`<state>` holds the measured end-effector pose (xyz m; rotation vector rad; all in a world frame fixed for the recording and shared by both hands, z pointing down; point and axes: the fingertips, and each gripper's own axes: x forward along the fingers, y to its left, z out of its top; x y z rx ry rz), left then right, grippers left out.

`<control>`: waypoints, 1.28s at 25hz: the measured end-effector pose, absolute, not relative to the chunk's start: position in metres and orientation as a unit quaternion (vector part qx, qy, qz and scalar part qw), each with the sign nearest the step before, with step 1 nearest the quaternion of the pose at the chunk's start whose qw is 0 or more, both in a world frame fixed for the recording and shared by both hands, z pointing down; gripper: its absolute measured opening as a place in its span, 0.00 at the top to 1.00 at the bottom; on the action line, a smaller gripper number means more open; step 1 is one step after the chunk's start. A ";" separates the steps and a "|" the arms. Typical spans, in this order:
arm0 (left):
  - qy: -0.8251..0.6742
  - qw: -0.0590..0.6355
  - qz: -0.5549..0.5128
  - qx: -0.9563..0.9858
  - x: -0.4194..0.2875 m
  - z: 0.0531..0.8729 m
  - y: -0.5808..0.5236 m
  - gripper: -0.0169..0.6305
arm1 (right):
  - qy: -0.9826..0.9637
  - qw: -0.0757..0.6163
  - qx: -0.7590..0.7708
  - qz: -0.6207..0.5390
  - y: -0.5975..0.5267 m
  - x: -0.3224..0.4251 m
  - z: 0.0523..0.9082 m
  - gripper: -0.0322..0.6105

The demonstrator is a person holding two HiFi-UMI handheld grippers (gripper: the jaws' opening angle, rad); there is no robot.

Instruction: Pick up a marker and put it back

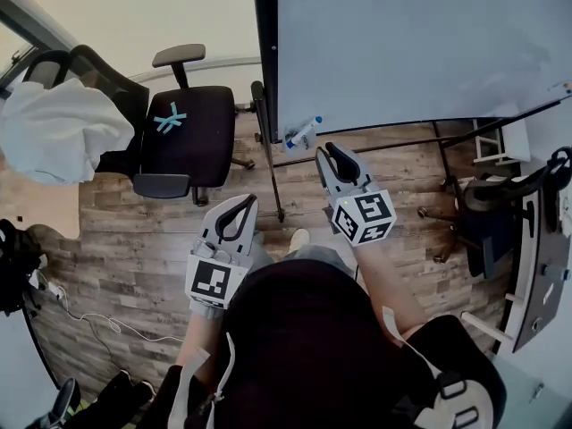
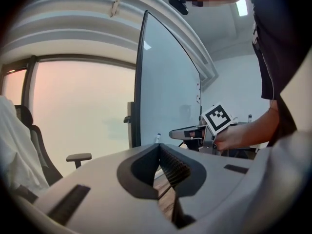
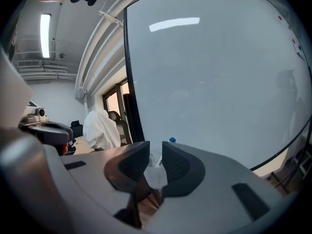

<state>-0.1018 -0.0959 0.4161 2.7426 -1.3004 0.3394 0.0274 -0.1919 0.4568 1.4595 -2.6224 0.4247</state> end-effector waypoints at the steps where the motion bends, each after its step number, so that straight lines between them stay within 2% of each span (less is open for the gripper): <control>1: -0.416 0.044 0.114 0.901 -0.102 0.416 -0.100 0.96 | -0.860 0.056 0.487 0.142 -0.195 0.027 0.458 0.84; 32: -0.284 0.020 0.158 0.945 -0.118 0.430 -0.177 0.96 | -0.793 0.025 0.570 0.213 -0.259 0.020 0.500 0.80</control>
